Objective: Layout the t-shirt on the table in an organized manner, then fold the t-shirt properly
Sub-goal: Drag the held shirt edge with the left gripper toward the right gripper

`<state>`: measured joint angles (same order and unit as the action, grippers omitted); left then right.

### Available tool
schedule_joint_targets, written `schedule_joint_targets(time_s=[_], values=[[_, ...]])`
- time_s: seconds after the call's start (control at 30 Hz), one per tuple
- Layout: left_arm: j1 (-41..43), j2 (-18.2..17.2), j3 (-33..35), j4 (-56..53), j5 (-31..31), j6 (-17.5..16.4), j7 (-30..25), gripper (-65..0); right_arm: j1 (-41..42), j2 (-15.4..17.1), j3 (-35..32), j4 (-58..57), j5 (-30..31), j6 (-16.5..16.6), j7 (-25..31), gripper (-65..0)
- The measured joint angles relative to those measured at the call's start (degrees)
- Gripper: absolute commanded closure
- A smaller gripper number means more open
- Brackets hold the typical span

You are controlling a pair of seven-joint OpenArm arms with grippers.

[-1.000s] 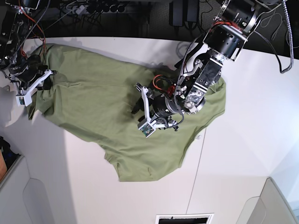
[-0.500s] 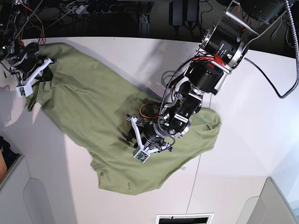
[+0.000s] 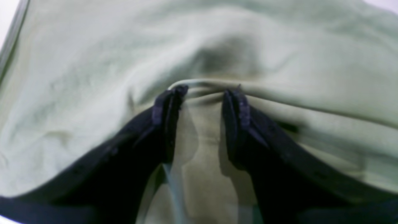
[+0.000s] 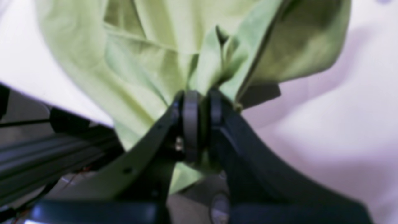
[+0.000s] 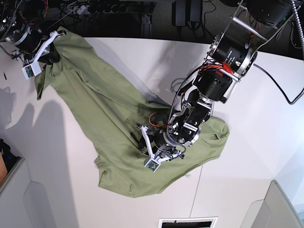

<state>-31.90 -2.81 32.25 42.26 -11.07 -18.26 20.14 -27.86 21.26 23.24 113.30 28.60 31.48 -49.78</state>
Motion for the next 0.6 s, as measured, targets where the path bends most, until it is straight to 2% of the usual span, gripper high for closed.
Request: schedule_joint_targets(time_s=[0.2, 0.27, 0.37, 0.5, 0.53, 0.57, 0.6], values=[[-0.20, -0.09, -0.02, 0.00, 0.26, 0.46, 0.85, -27.1, -2.19, 0.02, 0.17, 2.29, -0.46, 0.02, -0.63, -24.2], [-0.20, -0.15, -0.07, -0.02, 0.48, 0.94, 1.01, -27.1, -2.49, 0.02, 0.66, 2.25, -0.50, 0.00, -0.90, -27.6], [-0.20, -0.20, -0.07, -0.02, 0.61, 0.94, 1.03, -27.1, -2.43, 0.02, 2.38, 2.34, 1.97, 0.00, -0.81, -27.6], [-0.22, -0.22, -0.07, -0.02, 0.63, 0.94, 1.42, -27.1, -1.25, 0.02, 6.32, 2.73, 5.70, -0.02, 2.84, -27.3], [-0.37, -0.20, -0.07, -0.02, 0.70, 0.94, 1.92, -27.1, -0.33, 0.02, 7.10, 2.71, 5.66, -0.39, 2.95, -25.3], [-0.39, -0.20, -0.07, 0.00, 1.25, 0.94, 2.19, -27.1, 0.90, 0.00, 7.52, 2.67, 5.27, -0.90, 3.08, -20.3], [-0.37, -0.20, -0.07, 0.22, 2.01, 0.96, 2.34, -27.1, 2.25, 0.00, 7.63, 2.54, 4.61, -1.42, 3.15, -12.4]])
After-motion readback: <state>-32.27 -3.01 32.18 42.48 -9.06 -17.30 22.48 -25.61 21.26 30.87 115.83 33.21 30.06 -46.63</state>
